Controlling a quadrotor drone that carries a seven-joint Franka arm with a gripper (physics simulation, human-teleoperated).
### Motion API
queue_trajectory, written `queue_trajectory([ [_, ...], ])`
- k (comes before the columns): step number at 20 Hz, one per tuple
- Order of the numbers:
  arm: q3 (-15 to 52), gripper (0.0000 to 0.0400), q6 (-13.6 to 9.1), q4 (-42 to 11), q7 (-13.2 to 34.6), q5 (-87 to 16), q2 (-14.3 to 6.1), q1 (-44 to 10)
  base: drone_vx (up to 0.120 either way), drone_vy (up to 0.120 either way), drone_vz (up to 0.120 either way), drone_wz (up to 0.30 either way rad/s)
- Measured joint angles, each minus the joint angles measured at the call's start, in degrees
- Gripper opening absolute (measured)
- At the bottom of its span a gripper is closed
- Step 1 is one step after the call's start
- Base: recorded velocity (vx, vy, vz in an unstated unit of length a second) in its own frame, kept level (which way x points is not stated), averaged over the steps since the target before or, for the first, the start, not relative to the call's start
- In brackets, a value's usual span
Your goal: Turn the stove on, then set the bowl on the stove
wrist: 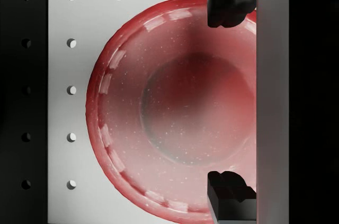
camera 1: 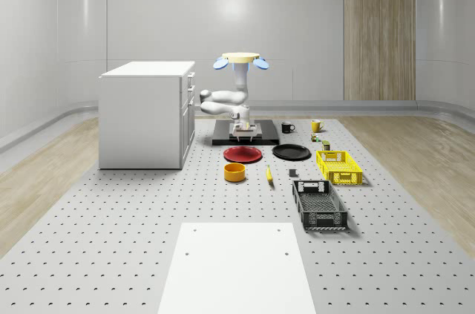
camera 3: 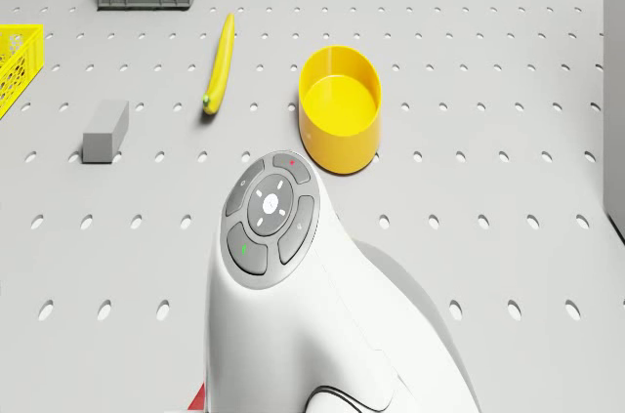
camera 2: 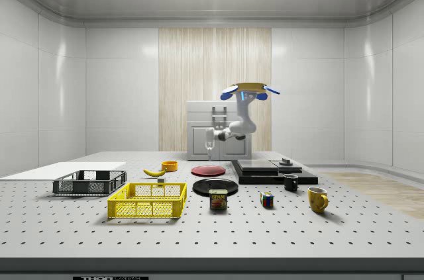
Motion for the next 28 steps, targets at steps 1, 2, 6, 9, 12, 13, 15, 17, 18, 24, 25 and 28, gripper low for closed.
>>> queue_trajectory([
  [1,0.00,0.0400,0.02,0.00,0.00,0.01,-0.02,-0.01,0.120,0.000,0.000,0.000],
  [2,0.01,0.0400,0.03,0.00,0.01,0.01,-0.03,-0.01,0.120,0.000,0.000,0.000],
  [6,0.02,0.0400,0.09,0.01,0.02,0.04,-0.09,-0.03,0.120,0.000,0.000,0.000],
  [9,0.02,0.0400,0.13,0.01,0.04,0.06,-0.14,-0.05,0.120,0.000,0.000,0.000],
  [12,0.03,0.0400,0.17,0.01,0.05,0.08,-0.18,-0.06,0.120,0.000,0.000,0.000],
  [13,0.03,0.0400,0.19,0.01,0.05,0.08,-0.20,-0.07,0.120,0.000,0.000,0.000],
  [15,0.03,0.0400,0.21,0.01,0.06,0.10,-0.22,-0.07,0.120,0.000,0.000,0.000],
  [17,0.04,0.0400,0.24,0.01,0.06,0.11,-0.25,-0.08,0.120,0.000,0.000,0.000],
  [18,0.04,0.0400,0.25,0.02,0.07,0.11,-0.26,-0.09,0.120,0.000,0.000,0.000],
  [24,0.05,0.0400,0.32,0.02,0.09,0.15,-0.34,-0.11,0.120,0.000,0.000,0.000],
  [25,0.06,0.0400,0.33,0.02,0.09,0.15,-0.35,-0.12,0.120,0.000,0.000,0.000],
  [28,0.06,0.0400,0.36,0.02,0.10,0.17,-0.39,-0.13,0.120,0.000,0.000,0.000],
])
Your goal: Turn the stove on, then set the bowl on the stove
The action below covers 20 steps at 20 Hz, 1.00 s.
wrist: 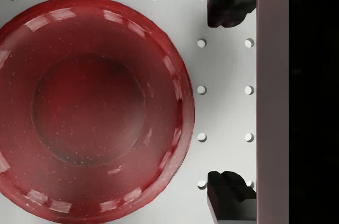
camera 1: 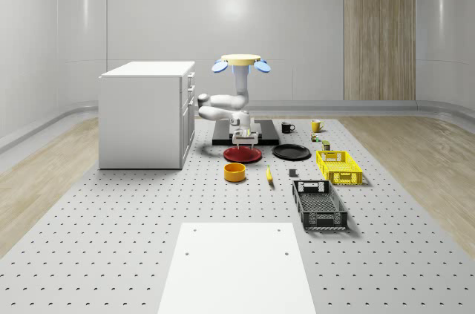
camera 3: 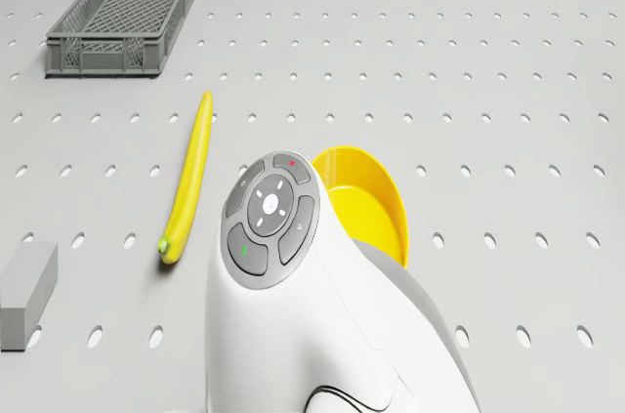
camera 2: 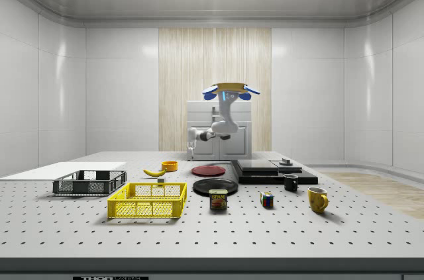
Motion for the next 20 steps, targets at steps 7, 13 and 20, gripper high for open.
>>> queue_trajectory([
  [7,0.01,0.0400,0.07,0.00,0.02,0.03,-0.08,-0.02,0.120,0.000,0.000,0.000],
  [13,0.02,0.0400,0.13,0.01,0.03,0.06,-0.14,-0.05,0.120,0.000,0.000,0.000],
  [20,0.03,0.0400,0.19,0.01,0.05,0.09,-0.20,-0.07,0.120,0.000,0.000,0.000],
])
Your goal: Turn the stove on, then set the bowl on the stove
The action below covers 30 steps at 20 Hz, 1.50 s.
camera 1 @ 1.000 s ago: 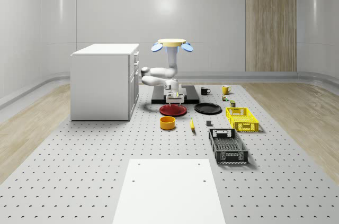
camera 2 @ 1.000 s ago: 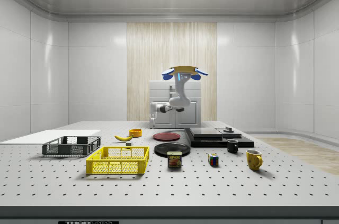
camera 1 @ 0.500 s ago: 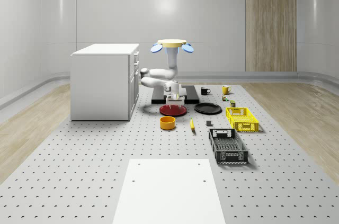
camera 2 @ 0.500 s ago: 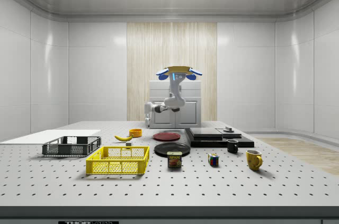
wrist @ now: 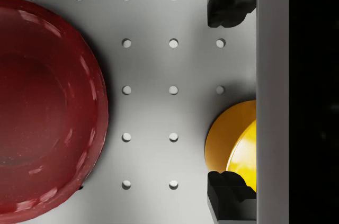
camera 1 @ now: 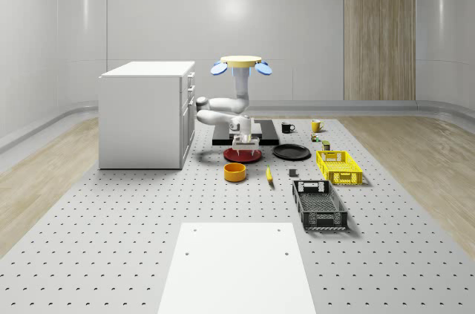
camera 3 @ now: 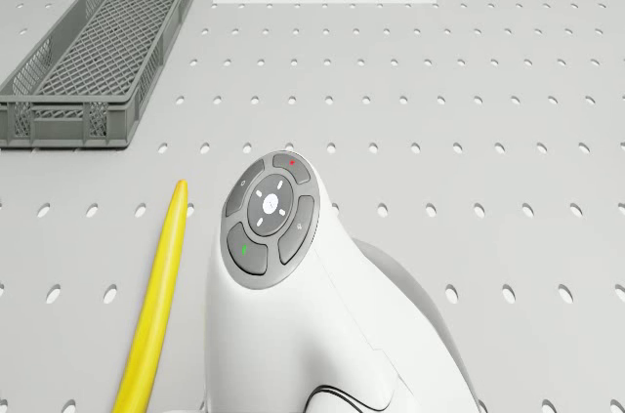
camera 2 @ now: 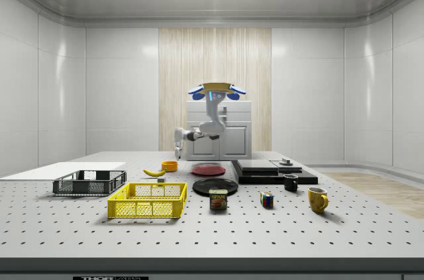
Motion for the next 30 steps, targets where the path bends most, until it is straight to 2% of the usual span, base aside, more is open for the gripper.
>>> queue_trajectory([
  [14,0.02,0.0400,0.11,0.01,0.03,0.05,-0.11,-0.04,0.120,0.000,0.000,0.000],
  [20,-1.85,0.0400,0.89,0.52,0.00,-1.70,-0.22,-0.32,0.007,0.000,0.000,0.000],
  [25,-3.44,0.0400,1.46,0.99,-0.05,-3.21,-0.18,-0.55,0.000,0.000,-0.104,0.000],
  [30,-5.02,0.0400,2.06,1.49,-0.41,-4.71,-0.14,-0.48,0.000,0.000,-0.008,0.000],
])
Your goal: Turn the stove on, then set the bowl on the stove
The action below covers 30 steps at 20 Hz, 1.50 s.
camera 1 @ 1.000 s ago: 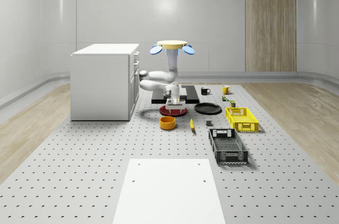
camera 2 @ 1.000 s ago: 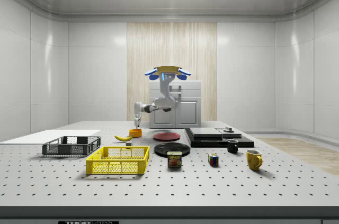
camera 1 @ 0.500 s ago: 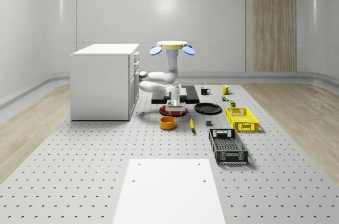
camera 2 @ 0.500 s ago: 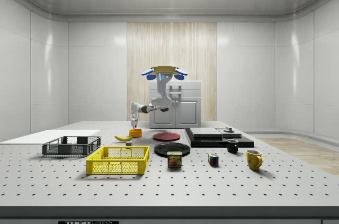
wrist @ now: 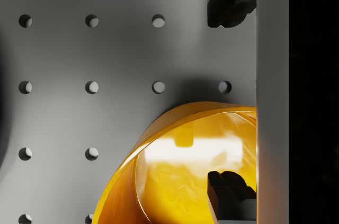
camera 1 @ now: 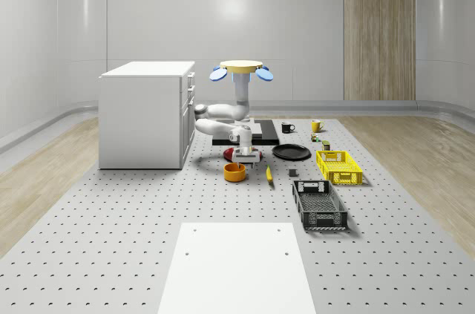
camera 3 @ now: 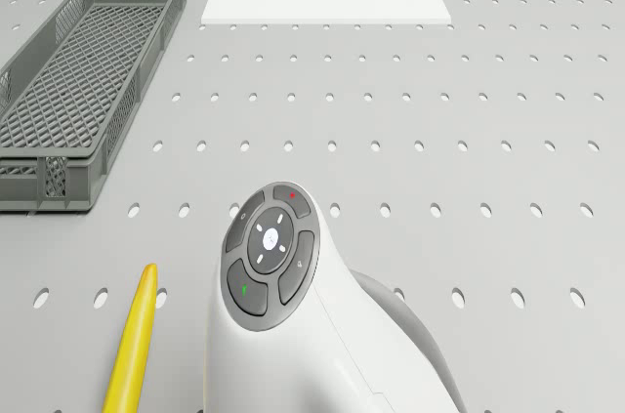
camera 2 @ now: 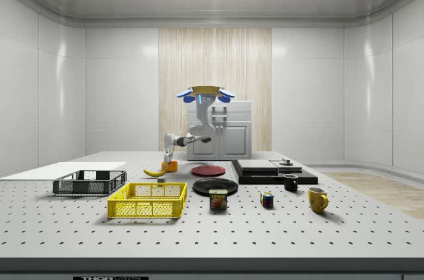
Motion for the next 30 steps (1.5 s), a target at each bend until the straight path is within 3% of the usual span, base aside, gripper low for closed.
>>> queue_trajectory([
  [17,-1.78,0.0400,0.43,2.20,-1.67,-1.88,1.02,-0.10,0.000,0.000,0.000,0.000],
  [20,-1.78,0.0254,0.34,2.31,-1.72,-1.92,1.17,-0.15,0.000,0.000,0.000,0.000],
  [22,-1.79,0.0194,0.27,2.35,-1.75,-1.95,1.26,-0.15,0.000,0.000,0.000,0.000],
  [25,-1.80,0.0144,0.18,2.38,-1.79,-2.00,1.37,-0.13,0.000,0.000,0.000,0.000],
  [30,-1.82,0.0113,0.03,2.39,-1.85,-2.07,1.54,-0.07,0.000,0.000,0.000,0.000],
])
